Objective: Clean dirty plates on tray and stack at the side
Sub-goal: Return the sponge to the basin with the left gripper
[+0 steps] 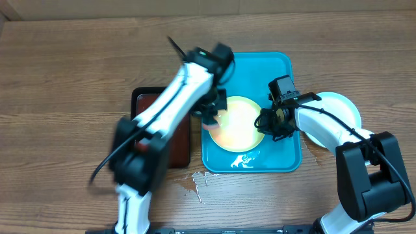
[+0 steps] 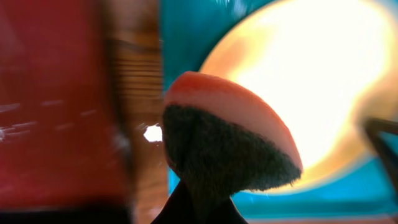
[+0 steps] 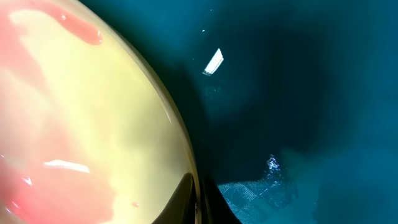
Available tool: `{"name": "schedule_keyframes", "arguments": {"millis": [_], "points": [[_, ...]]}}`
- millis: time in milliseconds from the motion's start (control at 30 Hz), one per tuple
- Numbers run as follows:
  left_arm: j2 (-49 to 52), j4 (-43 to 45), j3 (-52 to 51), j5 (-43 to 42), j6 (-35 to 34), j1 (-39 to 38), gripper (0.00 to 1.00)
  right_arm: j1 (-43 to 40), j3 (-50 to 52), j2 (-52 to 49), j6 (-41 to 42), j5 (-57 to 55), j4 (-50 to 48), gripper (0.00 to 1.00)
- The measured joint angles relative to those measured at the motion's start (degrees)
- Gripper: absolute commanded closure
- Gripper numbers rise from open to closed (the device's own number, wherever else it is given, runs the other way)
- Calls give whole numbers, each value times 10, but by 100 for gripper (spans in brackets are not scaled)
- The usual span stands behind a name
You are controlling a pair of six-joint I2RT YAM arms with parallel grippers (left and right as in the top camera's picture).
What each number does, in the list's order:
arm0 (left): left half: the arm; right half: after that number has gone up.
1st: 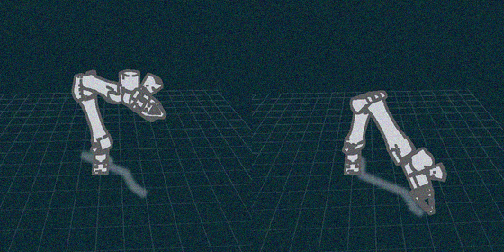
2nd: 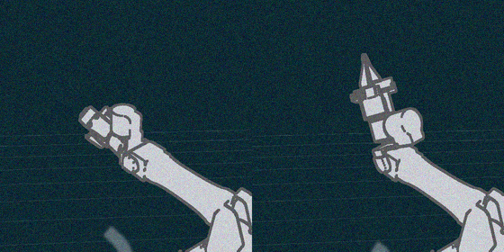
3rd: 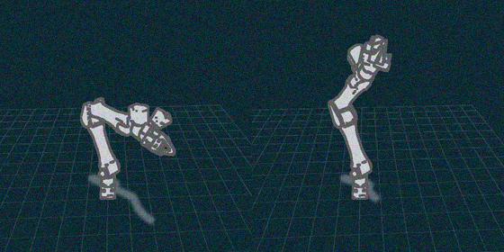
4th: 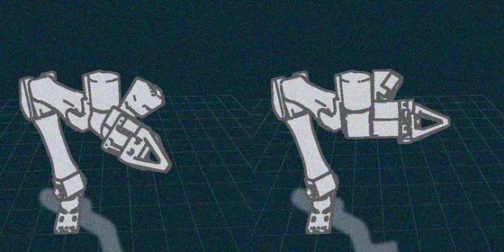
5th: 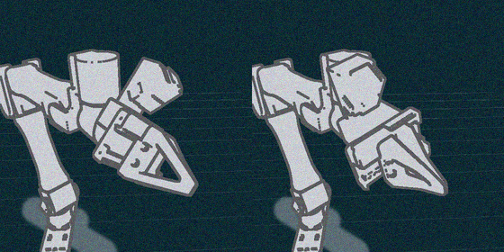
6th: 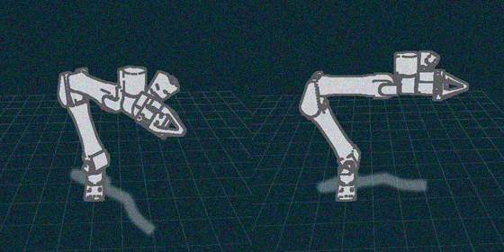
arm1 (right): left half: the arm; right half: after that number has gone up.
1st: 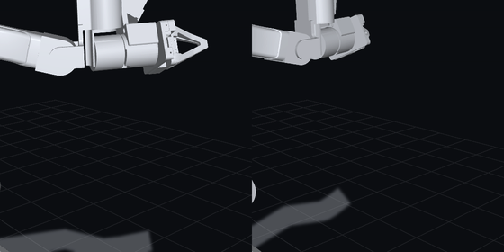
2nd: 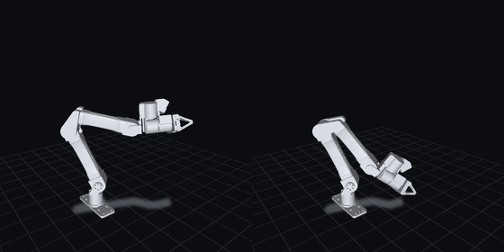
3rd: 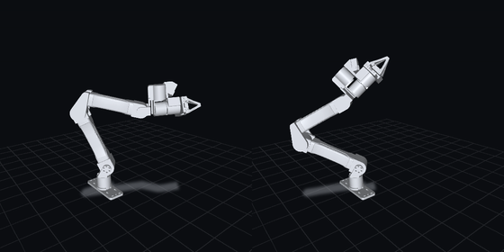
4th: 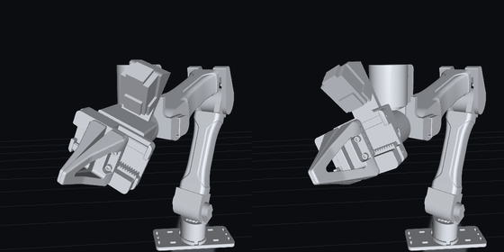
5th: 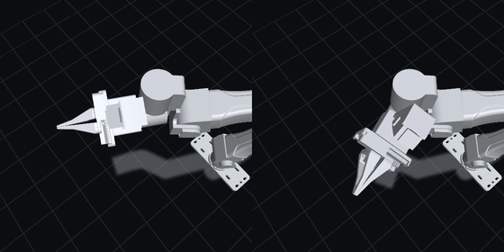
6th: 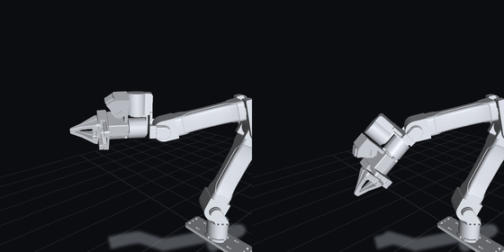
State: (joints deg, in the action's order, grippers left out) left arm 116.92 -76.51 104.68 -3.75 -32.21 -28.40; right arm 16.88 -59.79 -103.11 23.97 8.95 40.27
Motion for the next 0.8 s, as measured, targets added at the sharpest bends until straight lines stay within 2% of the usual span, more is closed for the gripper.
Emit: {"name": "schedule_keyframes", "arguments": {"millis": [200, 300, 600, 633, 667, 733, 800], "points": [[-170, -57, 6, 91, 8, 68, 96, 0, 0, 0, 0, 0, -3, 96], [-178, -60, -7, 126, 9, 101, 96, 0, 0, 0, 0, 0, -5, 96], [-144, 191, -334, 137, 14, 139, 94, 0, 0, 0, 0, -2, -6, 96], [-144, 210, -351, 135, 14, 143, 92, 0, 0, 0, 0, -2, -6, 96], [-144, 229, -363, 132, 16, 145, 85, 0, 0, 0, 0, -2, -4, 96], [-144, 236, -369, 126, 24, 149, 59, 0, 0, 0, 0, -2, -1, 96], [-144, 234, -368, 120, 25, 151, 55, 0, 0, 3, 0, -3, 5, 96]]}}
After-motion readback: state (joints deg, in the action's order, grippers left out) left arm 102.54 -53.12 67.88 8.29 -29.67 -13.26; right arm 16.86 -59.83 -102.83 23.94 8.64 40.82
